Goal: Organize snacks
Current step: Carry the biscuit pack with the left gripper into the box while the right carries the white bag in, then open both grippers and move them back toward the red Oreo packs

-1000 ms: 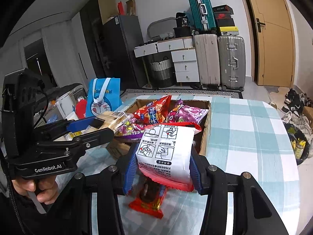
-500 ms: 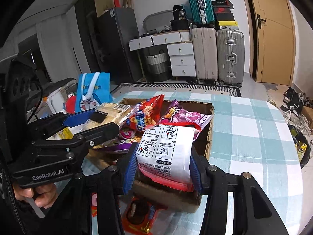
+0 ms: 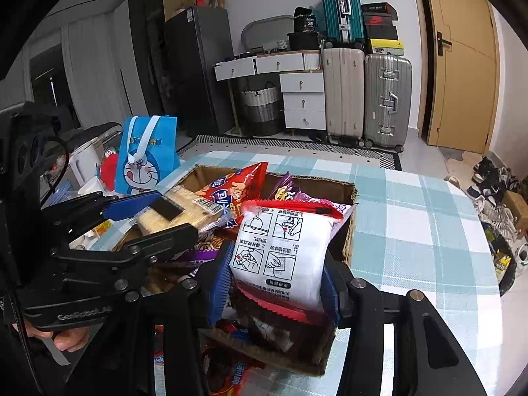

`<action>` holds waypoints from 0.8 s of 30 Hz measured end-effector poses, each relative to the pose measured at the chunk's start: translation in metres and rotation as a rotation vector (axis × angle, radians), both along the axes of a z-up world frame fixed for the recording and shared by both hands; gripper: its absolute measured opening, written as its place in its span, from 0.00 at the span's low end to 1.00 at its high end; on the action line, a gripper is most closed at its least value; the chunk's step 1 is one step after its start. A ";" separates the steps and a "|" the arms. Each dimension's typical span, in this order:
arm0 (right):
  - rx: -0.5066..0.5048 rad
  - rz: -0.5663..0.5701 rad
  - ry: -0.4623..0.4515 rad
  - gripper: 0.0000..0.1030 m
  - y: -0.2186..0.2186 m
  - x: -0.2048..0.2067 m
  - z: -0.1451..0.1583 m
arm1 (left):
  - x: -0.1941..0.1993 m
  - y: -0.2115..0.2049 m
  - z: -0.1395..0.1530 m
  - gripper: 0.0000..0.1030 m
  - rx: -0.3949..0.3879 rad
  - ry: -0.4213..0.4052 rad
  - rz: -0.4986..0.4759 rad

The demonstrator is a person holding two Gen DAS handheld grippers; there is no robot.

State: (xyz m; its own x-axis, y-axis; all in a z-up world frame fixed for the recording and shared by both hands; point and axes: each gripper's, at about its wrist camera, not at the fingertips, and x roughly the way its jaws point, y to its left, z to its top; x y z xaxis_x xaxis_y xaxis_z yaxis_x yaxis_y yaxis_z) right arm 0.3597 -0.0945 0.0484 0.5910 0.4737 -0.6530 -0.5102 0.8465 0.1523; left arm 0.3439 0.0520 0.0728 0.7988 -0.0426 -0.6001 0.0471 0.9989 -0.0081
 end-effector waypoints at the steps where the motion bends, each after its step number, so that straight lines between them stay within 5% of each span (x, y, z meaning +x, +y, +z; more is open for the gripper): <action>1: -0.001 0.000 -0.003 0.47 0.000 0.000 0.000 | 0.000 0.001 0.000 0.58 0.001 -0.003 0.001; 11: -0.041 0.033 -0.058 0.62 -0.004 -0.018 -0.001 | -0.025 0.007 0.005 0.79 -0.008 -0.018 -0.002; 16: -0.047 0.036 -0.109 0.90 -0.014 -0.037 0.006 | -0.042 0.009 0.006 0.91 -0.010 -0.014 -0.001; 17: -0.044 0.032 -0.114 0.92 -0.017 -0.039 0.007 | -0.046 0.010 0.006 0.99 -0.014 -0.014 0.003; 24: -0.003 -0.024 -0.058 0.99 -0.038 -0.053 0.006 | -0.080 0.017 0.002 1.00 -0.027 -0.013 0.044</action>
